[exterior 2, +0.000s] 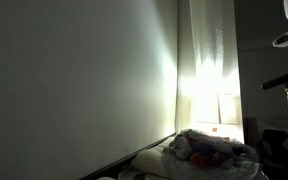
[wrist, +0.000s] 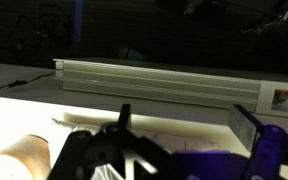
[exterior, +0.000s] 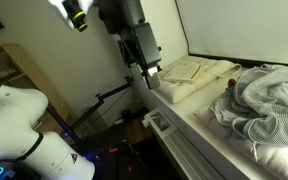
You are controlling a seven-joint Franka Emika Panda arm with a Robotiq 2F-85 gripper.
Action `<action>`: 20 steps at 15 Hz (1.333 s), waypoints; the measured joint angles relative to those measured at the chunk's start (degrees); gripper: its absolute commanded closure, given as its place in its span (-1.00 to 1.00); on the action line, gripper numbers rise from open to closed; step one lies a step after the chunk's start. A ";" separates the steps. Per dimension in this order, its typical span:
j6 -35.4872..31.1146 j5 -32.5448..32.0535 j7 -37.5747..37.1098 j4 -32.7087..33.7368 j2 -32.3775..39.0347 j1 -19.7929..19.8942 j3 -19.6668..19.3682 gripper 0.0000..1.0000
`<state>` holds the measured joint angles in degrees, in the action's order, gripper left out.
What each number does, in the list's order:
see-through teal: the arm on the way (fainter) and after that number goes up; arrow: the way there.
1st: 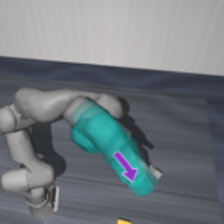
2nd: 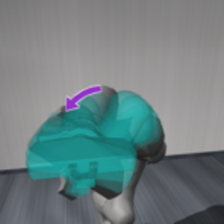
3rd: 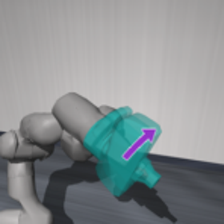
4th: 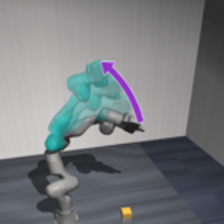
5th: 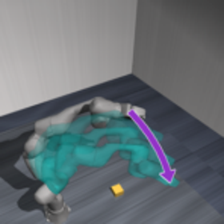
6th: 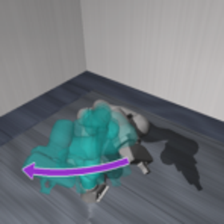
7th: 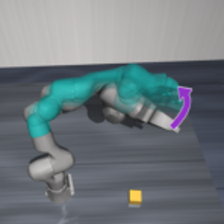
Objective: Open the bag
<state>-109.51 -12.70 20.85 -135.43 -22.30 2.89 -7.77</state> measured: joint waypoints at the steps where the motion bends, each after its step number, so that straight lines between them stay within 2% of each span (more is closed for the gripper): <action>1: -0.11 -0.88 0.68 0.36 1.76 -0.53 0.41 -1.00; 3: -3.83 -3.23 2.99 1.12 5.25 -1.20 0.75 -1.00; 8: -20.99 -11.20 4.67 1.22 11.91 -1.14 1.02 -1.00; 11: -27.71 -12.74 5.41 1.05 15.04 -1.17 1.16 -1.00; 14: -26.55 -5.09 11.96 0.54 17.07 -2.17 1.45 -1.00; 20: -26.38 -4.22 12.63 0.52 17.52 -2.45 1.50 -1.00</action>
<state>-135.90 -16.91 33.48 -134.91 -4.78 0.43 -6.27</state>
